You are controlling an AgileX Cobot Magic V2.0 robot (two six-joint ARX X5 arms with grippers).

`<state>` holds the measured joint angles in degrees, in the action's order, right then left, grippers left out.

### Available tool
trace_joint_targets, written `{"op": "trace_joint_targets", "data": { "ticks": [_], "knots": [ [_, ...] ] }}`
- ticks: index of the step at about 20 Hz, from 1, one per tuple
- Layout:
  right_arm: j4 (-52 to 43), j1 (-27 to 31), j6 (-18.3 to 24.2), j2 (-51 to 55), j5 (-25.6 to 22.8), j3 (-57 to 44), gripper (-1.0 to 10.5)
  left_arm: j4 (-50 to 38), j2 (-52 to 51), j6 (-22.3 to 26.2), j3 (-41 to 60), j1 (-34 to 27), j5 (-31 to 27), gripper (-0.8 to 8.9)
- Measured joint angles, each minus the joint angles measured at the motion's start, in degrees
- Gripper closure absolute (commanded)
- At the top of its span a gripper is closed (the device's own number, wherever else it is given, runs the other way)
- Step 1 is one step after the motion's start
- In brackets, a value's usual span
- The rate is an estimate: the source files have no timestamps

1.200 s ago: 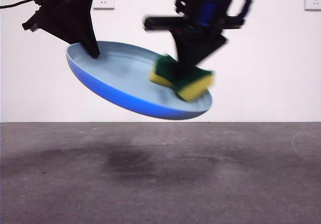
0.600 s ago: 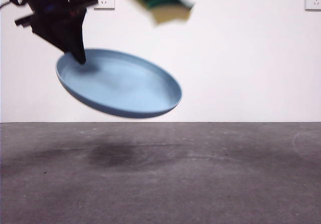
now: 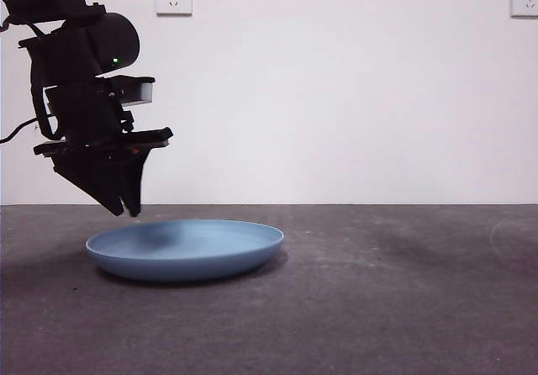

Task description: Pick up the plate,pick up the cloth,clean the plate with the cloth

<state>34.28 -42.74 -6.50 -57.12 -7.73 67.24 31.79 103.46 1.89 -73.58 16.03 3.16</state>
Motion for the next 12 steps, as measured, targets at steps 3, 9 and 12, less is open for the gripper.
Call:
{"op": "trace_joint_targets", "data": {
  "ticks": [3,9,12],
  "knots": [
    [0.04,0.85,-0.85,-3.69,0.02,0.0,9.6,-0.87,-0.52,-1.11,0.02,0.33,2.93,2.46],
    [0.52,7.43,-1.27,-17.88,3.58,0.0,9.6,-8.63,-18.82,-2.62,0.02,4.59,1.53,2.51],
    [-0.55,14.23,-1.27,-26.51,10.64,0.0,9.6,-10.64,-28.59,-4.07,-0.15,5.46,-0.02,2.51]
  ]
}}
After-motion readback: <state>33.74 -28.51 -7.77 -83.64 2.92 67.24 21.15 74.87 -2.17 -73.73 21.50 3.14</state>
